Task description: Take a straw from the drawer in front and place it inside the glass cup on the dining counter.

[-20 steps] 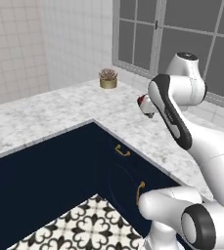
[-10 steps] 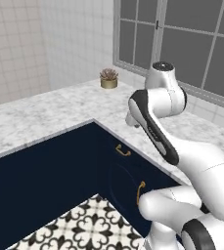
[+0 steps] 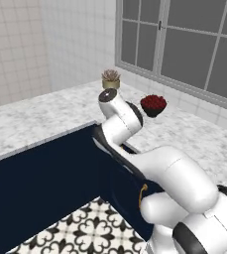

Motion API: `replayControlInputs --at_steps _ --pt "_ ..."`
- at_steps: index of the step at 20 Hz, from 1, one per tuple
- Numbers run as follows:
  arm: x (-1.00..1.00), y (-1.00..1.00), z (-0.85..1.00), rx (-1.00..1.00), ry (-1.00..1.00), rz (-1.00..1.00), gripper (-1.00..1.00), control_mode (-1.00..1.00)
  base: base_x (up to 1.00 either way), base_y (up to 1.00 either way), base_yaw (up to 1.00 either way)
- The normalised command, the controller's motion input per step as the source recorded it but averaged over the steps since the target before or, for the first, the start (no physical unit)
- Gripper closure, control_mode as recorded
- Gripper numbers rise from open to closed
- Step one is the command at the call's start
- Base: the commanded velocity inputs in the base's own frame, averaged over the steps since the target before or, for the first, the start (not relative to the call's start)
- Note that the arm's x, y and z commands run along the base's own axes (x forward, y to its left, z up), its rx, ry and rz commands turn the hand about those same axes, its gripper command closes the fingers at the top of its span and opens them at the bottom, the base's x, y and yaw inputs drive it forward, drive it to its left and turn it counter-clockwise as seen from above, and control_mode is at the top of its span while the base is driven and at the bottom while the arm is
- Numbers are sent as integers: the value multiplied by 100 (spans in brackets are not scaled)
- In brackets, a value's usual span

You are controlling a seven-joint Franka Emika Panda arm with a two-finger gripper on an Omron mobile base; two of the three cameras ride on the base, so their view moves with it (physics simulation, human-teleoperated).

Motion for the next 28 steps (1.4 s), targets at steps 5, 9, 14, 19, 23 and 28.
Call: replayControlInputs --at_steps 5,9,14,19,23,28 --pt "46 43 -60 -37 0 0 -100 -100 0 0 0" --pt "35 16 -62 -33 -1 -3 -100 -100 0 0 0" --pt "35 0 -70 -27 -3 -8 -100 -100 0 0 0" --pt "34 -4 -69 -23 -4 -11 -100 -100 0 0 0" --pt "7 -24 -55 -18 -5 -10 -100 -100 0 0 0" --pt "19 -28 -37 -7 -6 -6 -100 -100 0 0 0"
